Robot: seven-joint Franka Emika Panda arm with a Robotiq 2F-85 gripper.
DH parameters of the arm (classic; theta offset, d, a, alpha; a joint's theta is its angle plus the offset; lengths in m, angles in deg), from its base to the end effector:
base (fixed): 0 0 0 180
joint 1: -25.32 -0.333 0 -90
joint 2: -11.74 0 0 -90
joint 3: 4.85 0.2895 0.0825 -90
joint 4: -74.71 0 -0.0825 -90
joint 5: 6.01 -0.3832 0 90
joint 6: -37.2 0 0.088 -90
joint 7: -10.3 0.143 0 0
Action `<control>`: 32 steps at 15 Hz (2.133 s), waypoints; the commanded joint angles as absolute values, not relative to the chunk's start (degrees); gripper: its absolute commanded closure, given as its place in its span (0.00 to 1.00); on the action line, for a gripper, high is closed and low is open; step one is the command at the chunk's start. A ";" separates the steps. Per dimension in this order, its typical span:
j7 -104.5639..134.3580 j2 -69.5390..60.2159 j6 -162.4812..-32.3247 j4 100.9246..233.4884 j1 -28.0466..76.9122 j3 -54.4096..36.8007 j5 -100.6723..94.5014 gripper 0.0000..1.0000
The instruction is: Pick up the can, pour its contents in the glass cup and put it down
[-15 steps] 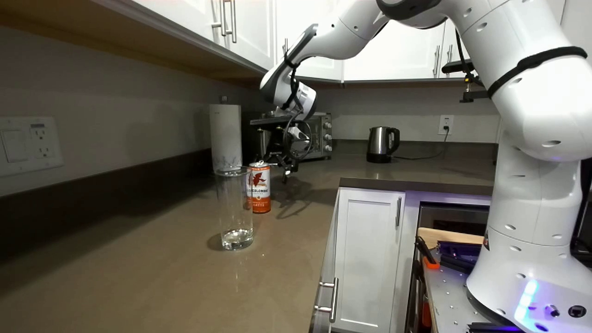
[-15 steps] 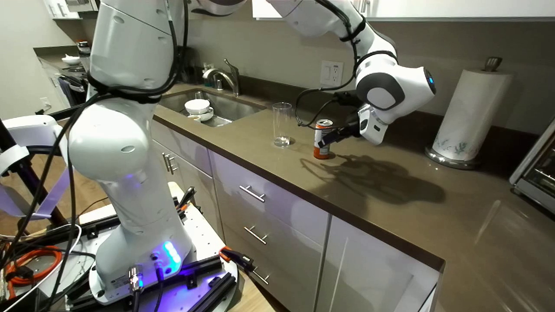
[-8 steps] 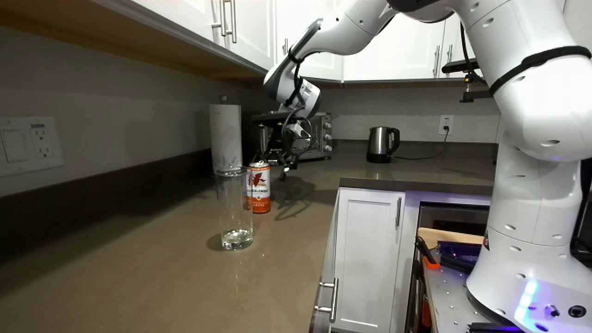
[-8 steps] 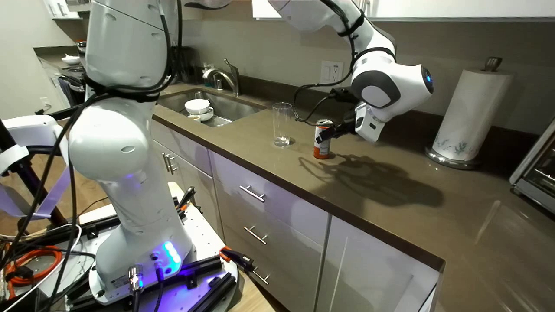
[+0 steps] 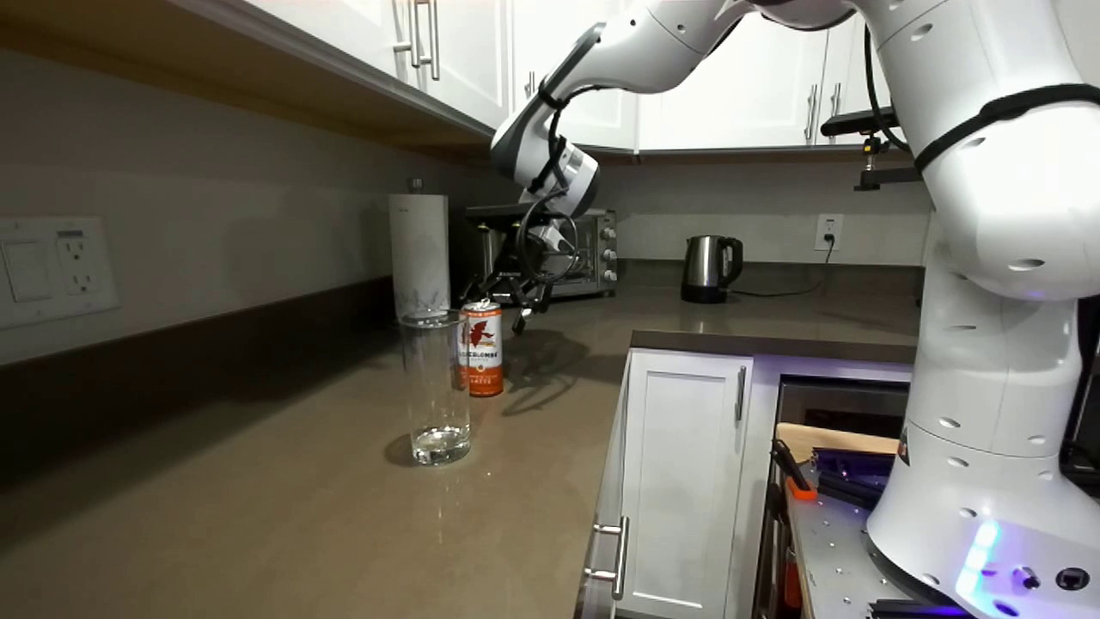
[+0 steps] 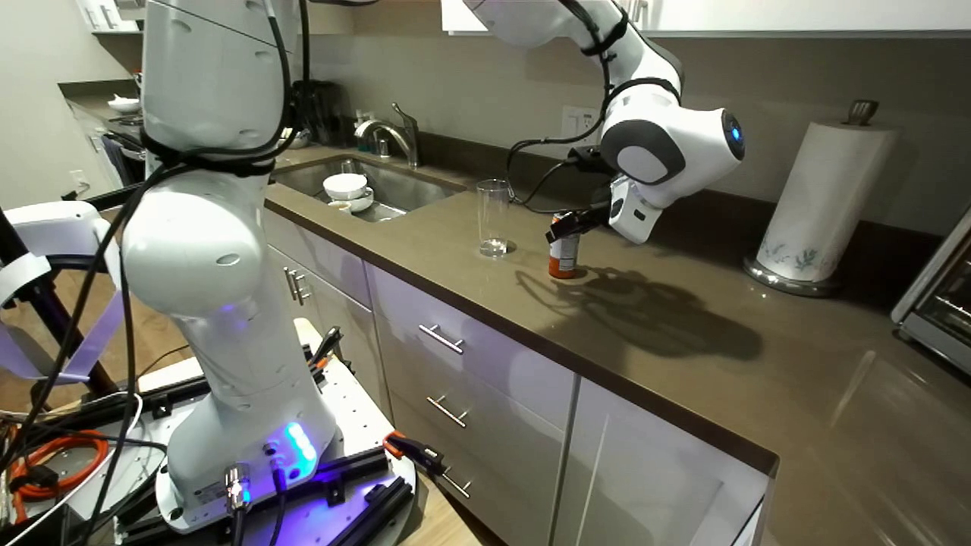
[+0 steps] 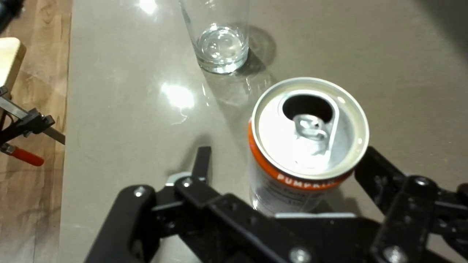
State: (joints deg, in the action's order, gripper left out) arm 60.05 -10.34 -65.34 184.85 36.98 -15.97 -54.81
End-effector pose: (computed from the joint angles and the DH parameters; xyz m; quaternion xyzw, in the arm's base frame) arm 0.5491 -0.1314 0.2338 -0.6089 0.6833 0.2973 0.2719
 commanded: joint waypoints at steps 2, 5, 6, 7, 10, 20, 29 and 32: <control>60.12 -9.16 -66.18 186.95 36.05 -15.74 -57.36 0.00; 60.20 -9.48 -65.97 186.82 35.84 -15.61 -58.05 0.00; 60.14 -9.56 -65.95 186.83 35.85 -15.56 -58.24 0.03; 60.19 -9.62 -65.90 186.82 35.86 -15.53 -58.33 0.01; 60.27 -10.06 -65.60 186.73 35.98 -15.43 -59.24 0.00; 59.42 -11.99 -64.47 185.99 36.28 -15.25 -62.70 0.00; 59.39 -13.43 -62.55 185.16 36.79 -15.33 -64.32 0.00; 59.33 -13.50 -62.22 185.06 36.89 -15.39 -64.64 0.00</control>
